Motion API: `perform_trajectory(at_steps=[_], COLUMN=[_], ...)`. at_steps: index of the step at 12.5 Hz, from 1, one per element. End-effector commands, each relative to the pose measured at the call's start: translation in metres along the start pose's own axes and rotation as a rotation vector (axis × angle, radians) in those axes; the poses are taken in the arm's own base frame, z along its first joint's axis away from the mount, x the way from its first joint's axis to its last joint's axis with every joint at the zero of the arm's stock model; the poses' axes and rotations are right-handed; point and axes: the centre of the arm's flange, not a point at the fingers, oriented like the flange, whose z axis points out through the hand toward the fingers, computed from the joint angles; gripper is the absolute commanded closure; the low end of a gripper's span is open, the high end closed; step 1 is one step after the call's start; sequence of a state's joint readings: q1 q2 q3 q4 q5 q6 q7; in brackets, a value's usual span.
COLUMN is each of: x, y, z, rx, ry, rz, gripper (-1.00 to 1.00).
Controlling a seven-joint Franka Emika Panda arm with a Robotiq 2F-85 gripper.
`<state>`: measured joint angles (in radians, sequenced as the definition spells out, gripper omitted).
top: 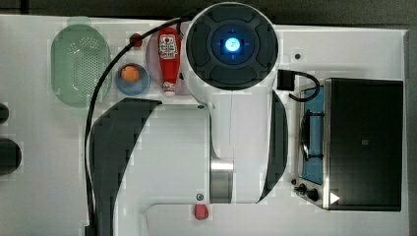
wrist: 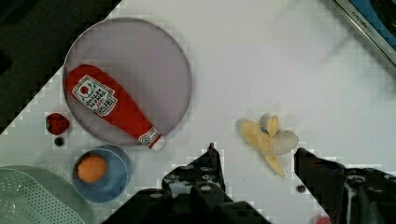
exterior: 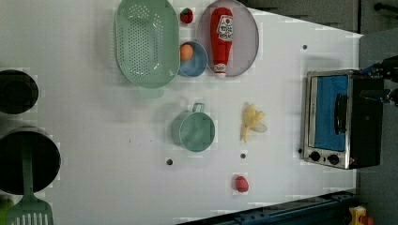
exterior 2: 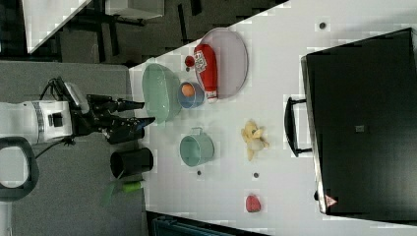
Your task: Pick Banana and place it in mug.
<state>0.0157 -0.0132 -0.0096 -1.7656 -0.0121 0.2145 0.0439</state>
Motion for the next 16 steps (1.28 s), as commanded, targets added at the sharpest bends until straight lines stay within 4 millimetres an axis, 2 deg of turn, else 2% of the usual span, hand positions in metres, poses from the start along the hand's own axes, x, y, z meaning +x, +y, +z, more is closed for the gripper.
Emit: perform_trajectory(at_steps=[1, 3, 5, 7, 16], x=[-0.028, -0.028, -0.029, -0.028, -0.011], y=[0.091, 0.091, 0.089, 0.083, 0.060], z=[-0.021, -0.016, -0.003, 0.022, 0.201], rx=[-0.008, -0.015, -0.032, -0.047, -0.022], ry=[-0.057, -0.063, -0.078, -0.091, -0.060], rz=[0.073, 0.072, 0.068, 0.035, -0.492], gripper=[-0.57, -0.99, -1.00, -1.00, -1.00])
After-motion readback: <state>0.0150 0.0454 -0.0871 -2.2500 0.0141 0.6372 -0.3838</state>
